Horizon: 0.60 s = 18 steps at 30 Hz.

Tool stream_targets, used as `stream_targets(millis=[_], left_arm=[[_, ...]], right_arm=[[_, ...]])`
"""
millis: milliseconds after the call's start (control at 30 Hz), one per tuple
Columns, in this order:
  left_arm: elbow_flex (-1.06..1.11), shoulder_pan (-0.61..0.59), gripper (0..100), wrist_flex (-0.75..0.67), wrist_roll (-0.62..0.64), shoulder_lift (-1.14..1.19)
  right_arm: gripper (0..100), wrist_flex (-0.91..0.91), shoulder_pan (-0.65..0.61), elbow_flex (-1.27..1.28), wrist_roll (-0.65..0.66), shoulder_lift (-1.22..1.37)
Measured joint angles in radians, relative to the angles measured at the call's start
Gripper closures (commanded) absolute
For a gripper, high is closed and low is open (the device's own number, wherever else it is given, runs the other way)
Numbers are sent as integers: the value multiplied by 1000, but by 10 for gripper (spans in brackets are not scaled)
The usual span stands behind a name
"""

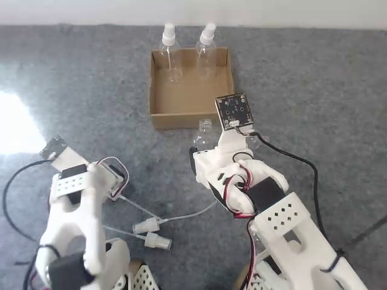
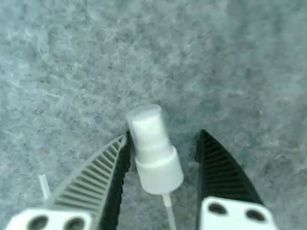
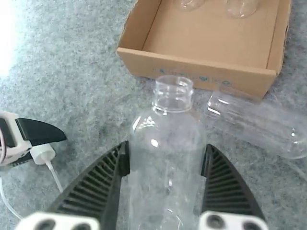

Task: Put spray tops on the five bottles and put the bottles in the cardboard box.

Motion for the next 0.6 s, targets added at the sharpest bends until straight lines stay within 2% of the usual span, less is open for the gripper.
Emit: stream_targets(millis=[300, 600], left_arm=[[-71, 3, 991, -15, 26, 77], [-97, 0, 988, -54, 26, 78]], right_arm=[[858, -72, 0, 58, 0, 0], [858, -75, 0, 58, 0, 0]])
